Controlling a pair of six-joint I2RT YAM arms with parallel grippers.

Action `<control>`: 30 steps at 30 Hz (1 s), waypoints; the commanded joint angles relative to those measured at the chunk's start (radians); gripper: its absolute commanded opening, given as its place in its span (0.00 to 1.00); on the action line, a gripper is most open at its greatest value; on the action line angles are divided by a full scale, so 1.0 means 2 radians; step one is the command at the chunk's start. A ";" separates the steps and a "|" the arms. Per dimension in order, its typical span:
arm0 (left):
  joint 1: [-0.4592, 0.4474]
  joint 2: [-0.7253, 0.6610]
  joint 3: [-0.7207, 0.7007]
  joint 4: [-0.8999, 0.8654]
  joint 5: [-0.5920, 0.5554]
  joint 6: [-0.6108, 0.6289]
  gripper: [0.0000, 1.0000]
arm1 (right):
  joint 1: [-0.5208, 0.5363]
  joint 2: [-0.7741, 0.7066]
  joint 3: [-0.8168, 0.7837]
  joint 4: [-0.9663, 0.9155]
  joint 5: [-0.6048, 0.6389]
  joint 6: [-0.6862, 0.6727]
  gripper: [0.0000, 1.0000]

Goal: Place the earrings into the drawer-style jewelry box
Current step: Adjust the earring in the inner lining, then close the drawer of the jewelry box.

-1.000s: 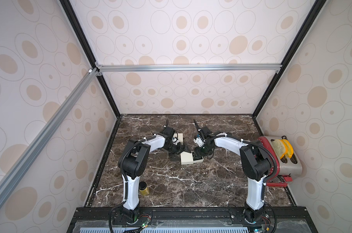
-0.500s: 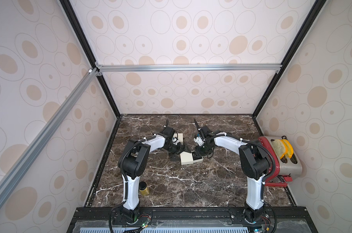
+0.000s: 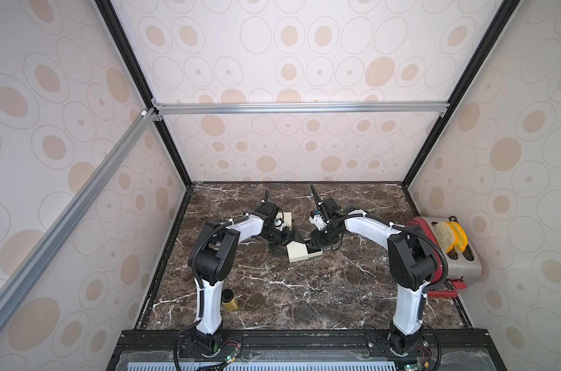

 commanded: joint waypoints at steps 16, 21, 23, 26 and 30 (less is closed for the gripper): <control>-0.006 0.023 0.032 -0.008 -0.014 -0.005 0.99 | -0.008 0.011 -0.010 -0.002 -0.035 0.022 0.84; -0.008 0.029 0.039 -0.010 -0.014 -0.006 0.99 | -0.006 0.007 -0.015 0.010 -0.051 0.037 0.88; -0.010 0.031 0.042 -0.010 -0.014 -0.006 0.99 | -0.004 0.008 -0.014 0.011 -0.051 0.039 0.86; -0.014 0.035 0.045 -0.010 -0.014 -0.007 0.99 | 0.002 0.022 -0.001 0.000 -0.040 0.040 0.79; -0.017 0.037 0.051 -0.010 -0.014 -0.009 0.99 | 0.011 0.036 0.016 -0.006 -0.032 0.041 0.61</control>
